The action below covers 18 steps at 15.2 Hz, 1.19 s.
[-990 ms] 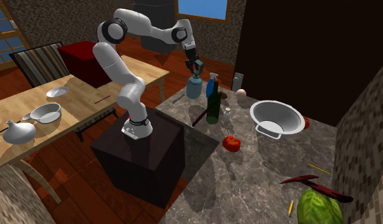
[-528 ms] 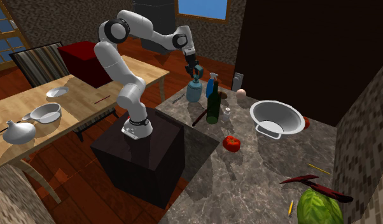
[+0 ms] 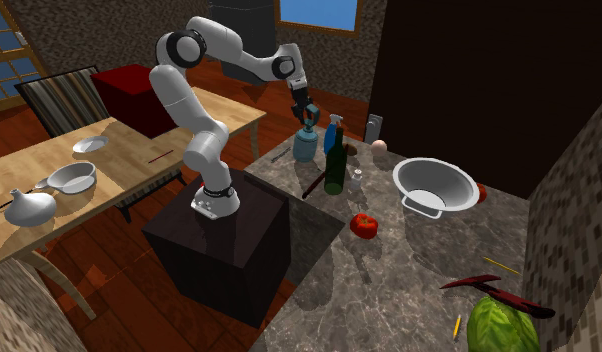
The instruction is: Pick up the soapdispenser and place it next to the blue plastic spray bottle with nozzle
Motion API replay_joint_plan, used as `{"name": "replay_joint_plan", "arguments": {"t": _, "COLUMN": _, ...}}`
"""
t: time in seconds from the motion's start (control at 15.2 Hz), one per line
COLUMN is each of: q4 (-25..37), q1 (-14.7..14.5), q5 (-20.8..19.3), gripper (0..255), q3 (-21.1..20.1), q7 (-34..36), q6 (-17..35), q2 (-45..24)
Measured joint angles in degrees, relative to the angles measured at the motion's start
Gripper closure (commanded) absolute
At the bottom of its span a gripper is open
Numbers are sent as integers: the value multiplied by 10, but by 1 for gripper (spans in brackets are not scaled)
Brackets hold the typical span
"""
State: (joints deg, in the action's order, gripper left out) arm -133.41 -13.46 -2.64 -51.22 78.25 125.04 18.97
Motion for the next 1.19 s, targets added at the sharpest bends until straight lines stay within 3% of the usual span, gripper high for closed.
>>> {"name": "replay_joint_plan", "arguments": {"t": 0.07, "q4": 0, "q1": 0, "q5": 0, "gripper": 0, "q3": 0, "q7": 0, "q6": 0, "q2": 0}}
{"name": "replay_joint_plan", "arguments": {"t": 0.46, "q4": -1, "q1": 0, "q5": 0, "gripper": 0, "q3": 0, "q7": 0, "q6": 0, "q2": -1}}
{"name": "replay_joint_plan", "arguments": {"t": 0.79, "q4": 39, "q1": -21, "q5": 25, "gripper": 0, "q3": 18, "q7": -17, "q6": -66, "q2": 32}}
{"name": "replay_joint_plan", "arguments": {"t": 1.19, "q4": 44, "q1": -23, "q5": 28, "gripper": 0, "q3": 22, "q7": -21, "q6": -74, "q2": 37}}
